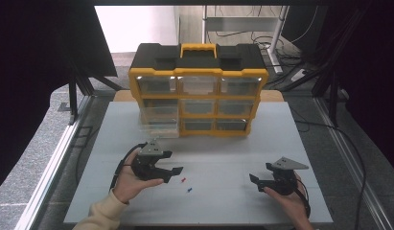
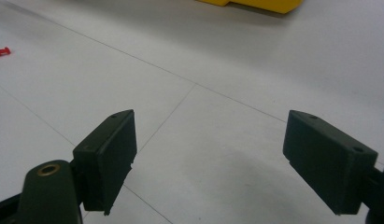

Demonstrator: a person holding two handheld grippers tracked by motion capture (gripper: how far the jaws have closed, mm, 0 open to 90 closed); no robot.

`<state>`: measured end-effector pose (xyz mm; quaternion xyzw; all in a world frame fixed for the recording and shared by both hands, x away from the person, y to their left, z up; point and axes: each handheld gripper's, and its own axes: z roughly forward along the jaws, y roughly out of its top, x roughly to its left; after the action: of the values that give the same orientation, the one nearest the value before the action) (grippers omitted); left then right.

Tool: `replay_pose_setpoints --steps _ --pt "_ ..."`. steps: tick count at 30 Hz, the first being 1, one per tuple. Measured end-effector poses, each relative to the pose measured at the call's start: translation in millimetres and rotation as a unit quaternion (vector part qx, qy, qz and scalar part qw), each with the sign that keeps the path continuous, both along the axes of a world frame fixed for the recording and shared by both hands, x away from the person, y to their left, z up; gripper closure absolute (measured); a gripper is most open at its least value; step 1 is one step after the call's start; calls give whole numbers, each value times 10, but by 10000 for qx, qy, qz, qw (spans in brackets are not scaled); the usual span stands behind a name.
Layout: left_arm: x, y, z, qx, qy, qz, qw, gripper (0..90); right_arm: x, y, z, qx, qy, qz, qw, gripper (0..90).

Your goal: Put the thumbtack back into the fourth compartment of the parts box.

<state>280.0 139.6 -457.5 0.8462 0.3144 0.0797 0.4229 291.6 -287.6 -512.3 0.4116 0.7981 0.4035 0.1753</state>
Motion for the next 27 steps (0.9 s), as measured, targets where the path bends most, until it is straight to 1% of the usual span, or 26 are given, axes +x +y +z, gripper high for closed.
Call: replay_pose_setpoints --steps 1,3,4,5,6,7,8,11,13,16,17,18,19,21,23,24,25,27 --pt "11 -13 -46 51 78 -18 10000 282 0 0 0 -6 4 4 10000 178" --pt "17 -22 -71 76 116 -21 9999 281 0 1 -1 -11 3 5 10000 178" --pt "25 -43 -118 169 196 -32 9997 279 -1 3 -3 -20 6 9 10000 178" --pt "25 -43 -118 169 196 -32 9997 276 -1 4 -4 -23 7 11 10000 178" --pt "30 -53 -141 242 210 -51 9995 276 -1 4 -4 -23 7 11 10000 178" --pt "37 -75 -181 327 282 -76 9990 274 0 5 -4 -24 9 14 10000 178" --pt "37 -75 -181 327 282 -76 9990 274 0 5 -4 -25 7 14 10000 178" --pt "49 -114 -249 412 369 -95 9984 272 -1 4 -4 -23 6 11 10000 178" --pt "52 -124 -263 431 406 -104 9982 271 -1 5 -5 -24 9 17 10000 178" --pt "76 -157 -322 545 498 -113 9972 265 1 7 -6 -31 7 21 10000 178" --pt "76 -157 -322 545 498 -113 9972 261 1 7 -7 -28 8 17 10000 178" --pt "92 -172 -355 642 548 -99 9964 257 1 8 -7 -29 11 17 10000 178" --pt "95 -182 -371 659 606 -71 9960 254 2 8 -7 -32 7 17 10000 178" --pt "102 -188 -386 690 637 -66 9956 246 1 9 -7 -35 9 19 10000 178" --pt "126 -210 -427 768 740 -75 9943 241 2 10 -9 -46 8 20 10000 178" --pt "126 -210 -427 768 740 -75 9943 239 2 10 -9 -46 8 20 10000 178" --pt "133 -215 -436 837 773 -92 9934 239 3 11 -10 -60 3 23 10000 178" --pt "146 -232 -458 887 819 -94 9926 238 4 12 -11 -65 2 29 10000 178"
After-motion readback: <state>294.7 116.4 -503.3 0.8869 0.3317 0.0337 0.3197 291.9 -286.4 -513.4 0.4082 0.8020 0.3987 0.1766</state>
